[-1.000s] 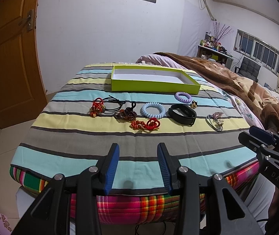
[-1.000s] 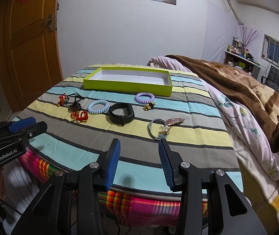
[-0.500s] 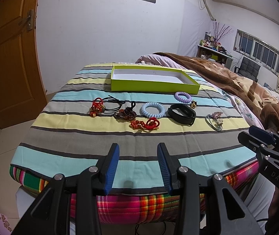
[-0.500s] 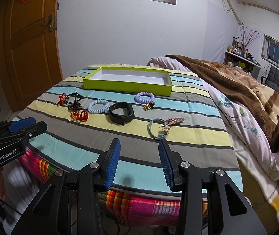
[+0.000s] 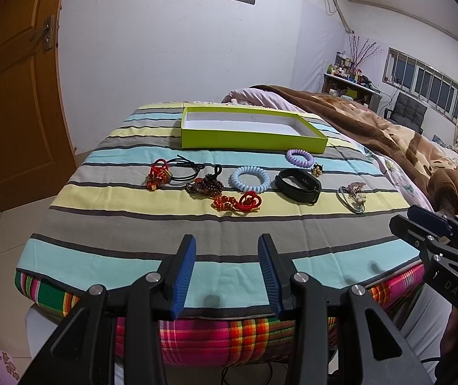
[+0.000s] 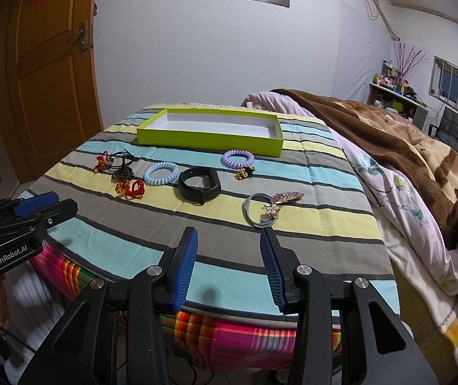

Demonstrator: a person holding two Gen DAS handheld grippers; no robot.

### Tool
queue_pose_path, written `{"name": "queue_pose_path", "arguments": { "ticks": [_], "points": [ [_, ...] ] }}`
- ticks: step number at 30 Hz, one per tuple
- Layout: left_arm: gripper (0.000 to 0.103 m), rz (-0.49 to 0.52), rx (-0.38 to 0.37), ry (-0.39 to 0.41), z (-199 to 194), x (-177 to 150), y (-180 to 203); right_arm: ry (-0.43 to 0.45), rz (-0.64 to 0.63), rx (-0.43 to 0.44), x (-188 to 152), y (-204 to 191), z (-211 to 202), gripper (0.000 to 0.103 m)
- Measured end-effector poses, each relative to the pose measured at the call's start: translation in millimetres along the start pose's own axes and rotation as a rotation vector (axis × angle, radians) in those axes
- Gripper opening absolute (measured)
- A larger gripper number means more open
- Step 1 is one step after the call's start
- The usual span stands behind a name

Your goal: Organize jewelry

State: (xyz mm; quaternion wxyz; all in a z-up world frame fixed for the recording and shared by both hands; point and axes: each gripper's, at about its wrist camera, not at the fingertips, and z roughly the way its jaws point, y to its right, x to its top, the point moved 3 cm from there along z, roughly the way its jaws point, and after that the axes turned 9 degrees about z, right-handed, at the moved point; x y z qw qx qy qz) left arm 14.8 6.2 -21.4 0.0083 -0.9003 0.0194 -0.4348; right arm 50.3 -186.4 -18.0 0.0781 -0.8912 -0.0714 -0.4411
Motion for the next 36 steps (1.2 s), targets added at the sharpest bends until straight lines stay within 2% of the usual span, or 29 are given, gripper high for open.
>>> {"name": "queue_pose_path", "arguments": {
  "ticks": [12,17,24,36],
  "points": [
    [0.042,0.003,-0.015,-0.005,7,2,2,-0.008,0.013,-0.006,0,5,9,0.042],
    [0.042,-0.001,-0.004,-0.013,20,11,-4,-0.023,0.03,-0.028,5,15,21,0.042],
    [0.042,-0.009,-0.01,-0.033,43,23,-12,-0.073,0.104,-0.009,16,36,46,0.042],
    [0.042,0.016,-0.086,-0.036,70,43,1,-0.131,0.194,0.003,35,59,90,0.041]
  ]
}}
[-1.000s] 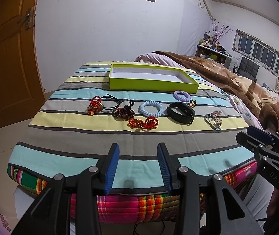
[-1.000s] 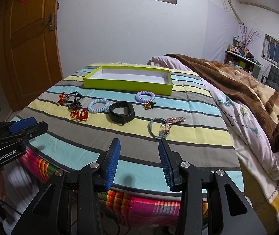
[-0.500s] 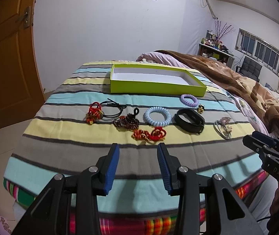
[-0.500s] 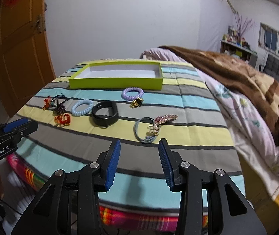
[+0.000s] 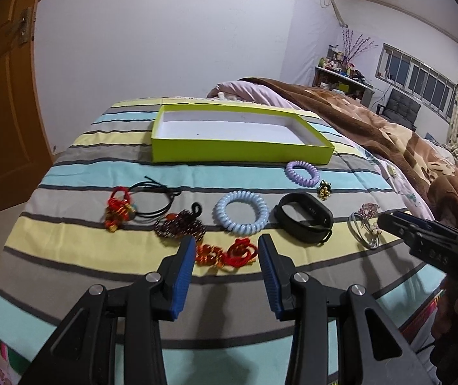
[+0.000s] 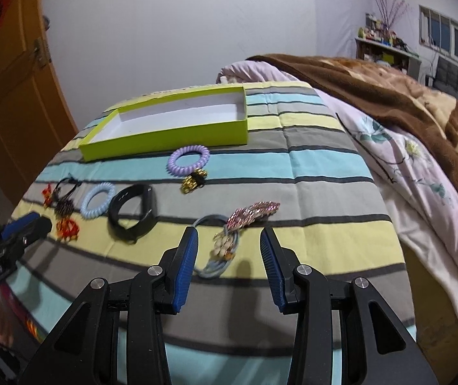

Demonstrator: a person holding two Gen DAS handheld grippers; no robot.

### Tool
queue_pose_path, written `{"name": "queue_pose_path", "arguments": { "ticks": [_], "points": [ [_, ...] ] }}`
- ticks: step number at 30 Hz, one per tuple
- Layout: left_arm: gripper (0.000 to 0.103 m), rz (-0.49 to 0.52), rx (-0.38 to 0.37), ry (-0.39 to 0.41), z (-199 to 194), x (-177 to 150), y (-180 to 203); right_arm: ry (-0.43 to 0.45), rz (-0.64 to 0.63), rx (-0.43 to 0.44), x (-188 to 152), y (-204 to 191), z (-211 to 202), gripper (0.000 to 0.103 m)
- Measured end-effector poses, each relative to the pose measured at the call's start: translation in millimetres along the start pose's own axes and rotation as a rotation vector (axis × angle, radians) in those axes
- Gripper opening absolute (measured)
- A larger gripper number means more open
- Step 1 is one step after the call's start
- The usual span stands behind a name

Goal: Organize jewelry
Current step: 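Grasp the pink sparkly hair clip with the right gripper while the left gripper approaches the black watch band, then lift the pink hair clip with the right gripper while the left gripper grasps the black watch band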

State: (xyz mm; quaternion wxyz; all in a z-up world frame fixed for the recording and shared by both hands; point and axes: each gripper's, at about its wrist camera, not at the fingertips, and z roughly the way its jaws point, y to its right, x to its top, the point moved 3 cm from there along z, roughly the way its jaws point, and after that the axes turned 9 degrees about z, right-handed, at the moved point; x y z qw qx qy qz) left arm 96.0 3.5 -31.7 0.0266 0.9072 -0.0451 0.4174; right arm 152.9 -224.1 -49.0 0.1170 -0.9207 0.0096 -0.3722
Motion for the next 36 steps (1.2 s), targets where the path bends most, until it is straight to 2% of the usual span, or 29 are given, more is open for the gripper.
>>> {"name": "queue_pose_path", "arguments": {
  "ticks": [7,10,12,15,18,26,33,36],
  "points": [
    [0.042,0.015,-0.015,0.003,8,6,2,-0.092,0.14,0.041,14,18,26,0.041],
    [0.042,0.019,-0.019,0.005,11,8,2,-0.126,0.185,0.064,19,20,37,0.033],
    [0.042,0.02,-0.025,0.004,14,9,3,-0.125,0.195,0.06,22,21,41,0.021],
    [0.042,0.025,-0.038,0.002,17,11,4,-0.134,0.22,0.074,26,22,45,0.013],
    [0.042,0.029,-0.056,0.002,20,15,6,-0.13,0.23,0.084,31,22,47,0.01],
    [0.042,0.032,-0.067,-0.018,36,25,10,-0.065,0.227,0.133,42,21,36,0.01],
    [0.042,0.031,-0.18,-0.06,48,29,26,-0.028,0.215,0.165,49,18,28,0.01],
    [0.041,0.023,-0.18,-0.103,59,28,32,-0.02,0.206,0.173,50,16,26,0.01]
  ]
}}
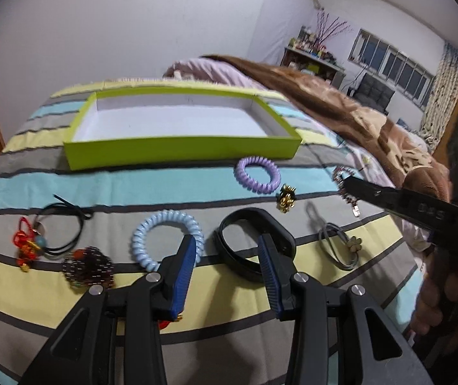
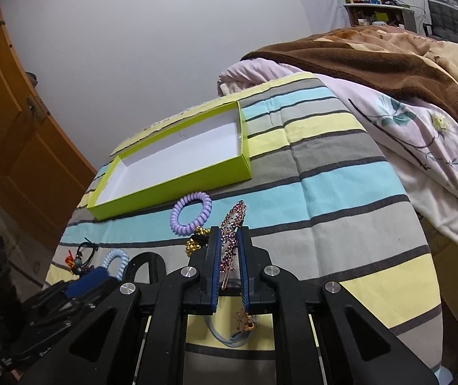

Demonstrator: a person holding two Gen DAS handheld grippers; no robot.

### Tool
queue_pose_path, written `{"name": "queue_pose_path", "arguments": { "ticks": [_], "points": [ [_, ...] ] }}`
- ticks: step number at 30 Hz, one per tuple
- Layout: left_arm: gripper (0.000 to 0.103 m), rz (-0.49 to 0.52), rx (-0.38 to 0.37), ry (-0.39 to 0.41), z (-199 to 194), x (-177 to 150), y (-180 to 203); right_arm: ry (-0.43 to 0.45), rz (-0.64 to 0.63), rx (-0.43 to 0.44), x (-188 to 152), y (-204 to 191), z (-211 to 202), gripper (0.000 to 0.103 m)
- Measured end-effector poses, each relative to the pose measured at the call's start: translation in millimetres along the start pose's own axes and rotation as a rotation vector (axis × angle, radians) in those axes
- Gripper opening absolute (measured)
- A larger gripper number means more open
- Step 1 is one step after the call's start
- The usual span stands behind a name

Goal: Organize jewelry
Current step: 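Lift the pink hair clip with the right gripper while the left gripper grasps the black watch band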

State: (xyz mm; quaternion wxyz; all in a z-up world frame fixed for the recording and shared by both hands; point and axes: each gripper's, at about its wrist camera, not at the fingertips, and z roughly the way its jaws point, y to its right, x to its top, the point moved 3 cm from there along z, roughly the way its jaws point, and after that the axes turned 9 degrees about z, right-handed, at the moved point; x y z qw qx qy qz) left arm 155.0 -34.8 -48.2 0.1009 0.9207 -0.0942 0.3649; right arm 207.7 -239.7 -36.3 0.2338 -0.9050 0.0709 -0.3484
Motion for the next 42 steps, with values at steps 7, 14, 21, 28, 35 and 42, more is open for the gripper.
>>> {"name": "queue_pose_path", "arguments": {
  "ticks": [7,14,21,28,35,42],
  "points": [
    [0.021,0.004,0.043,-0.04,11,7,11,0.013,-0.011,0.012,0,0,-6,0.01],
    [0.014,0.041,0.104,-0.1,16,6,18,0.017,-0.006,0.026,0,5,-10,0.01],
    [0.006,0.057,0.093,-0.087,19,10,21,0.02,-0.018,0.037,-1,5,-16,0.01],
    [0.006,0.087,0.074,0.028,-12,18,26,0.045,-0.044,0.033,-2,-2,-32,0.01],
    [0.006,0.067,0.087,0.087,-41,27,13,0.074,-0.087,0.047,-5,-20,-52,0.01],
    [0.006,0.064,0.112,0.134,-62,36,-1,0.082,-0.128,0.06,-2,-37,-57,0.01]
  ]
}}
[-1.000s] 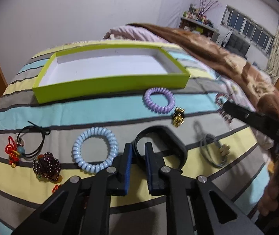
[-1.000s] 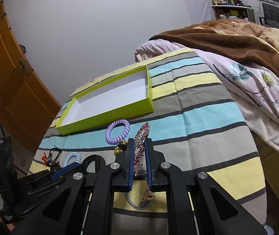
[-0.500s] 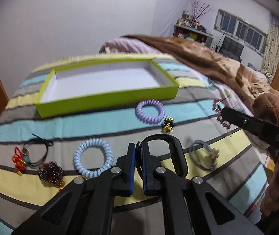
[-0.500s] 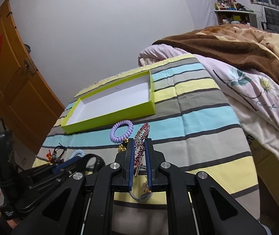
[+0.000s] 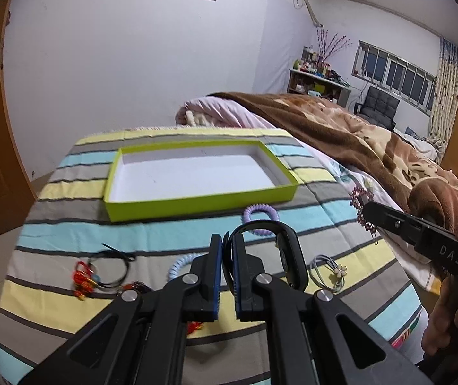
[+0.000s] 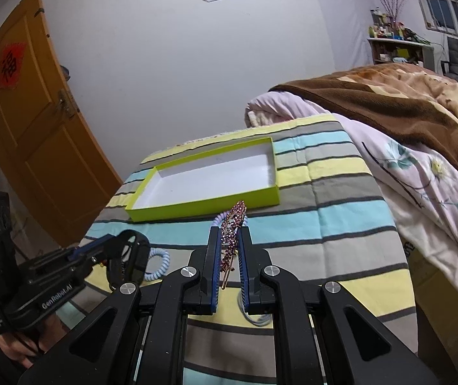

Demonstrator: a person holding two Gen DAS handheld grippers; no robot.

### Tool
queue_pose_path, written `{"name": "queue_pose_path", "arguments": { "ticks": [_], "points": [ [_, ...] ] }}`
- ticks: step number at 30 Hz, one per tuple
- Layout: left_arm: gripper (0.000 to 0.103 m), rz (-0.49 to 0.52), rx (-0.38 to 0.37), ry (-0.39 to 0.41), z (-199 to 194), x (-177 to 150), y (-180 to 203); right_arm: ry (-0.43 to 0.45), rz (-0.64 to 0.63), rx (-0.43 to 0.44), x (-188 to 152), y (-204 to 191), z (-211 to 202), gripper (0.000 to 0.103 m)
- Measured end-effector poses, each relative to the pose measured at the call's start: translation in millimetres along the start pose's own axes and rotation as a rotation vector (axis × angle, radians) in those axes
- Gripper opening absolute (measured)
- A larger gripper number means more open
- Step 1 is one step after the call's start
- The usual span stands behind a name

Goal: Organize jewelry
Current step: 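Lift the pink hair clip with the right gripper while the left gripper grasps the black watch band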

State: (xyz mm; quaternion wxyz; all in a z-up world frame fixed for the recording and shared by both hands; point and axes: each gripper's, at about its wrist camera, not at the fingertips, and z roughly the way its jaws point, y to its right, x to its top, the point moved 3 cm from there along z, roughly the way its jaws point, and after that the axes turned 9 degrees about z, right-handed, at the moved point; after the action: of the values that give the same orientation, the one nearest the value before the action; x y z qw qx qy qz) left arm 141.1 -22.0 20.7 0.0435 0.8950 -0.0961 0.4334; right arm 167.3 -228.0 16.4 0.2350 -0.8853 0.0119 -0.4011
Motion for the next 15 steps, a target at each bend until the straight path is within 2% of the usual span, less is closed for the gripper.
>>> {"name": "queue_pose_path", "arguments": {
  "ticks": [6,15],
  "points": [
    [0.006,0.003,0.031,0.02,-1,9,-17,-0.019,-0.04,0.006,9,-11,16,0.01],
    [0.006,0.013,0.072,0.032,25,33,-51,-0.047,-0.115,0.004,38,-23,54,0.01]
  ]
}}
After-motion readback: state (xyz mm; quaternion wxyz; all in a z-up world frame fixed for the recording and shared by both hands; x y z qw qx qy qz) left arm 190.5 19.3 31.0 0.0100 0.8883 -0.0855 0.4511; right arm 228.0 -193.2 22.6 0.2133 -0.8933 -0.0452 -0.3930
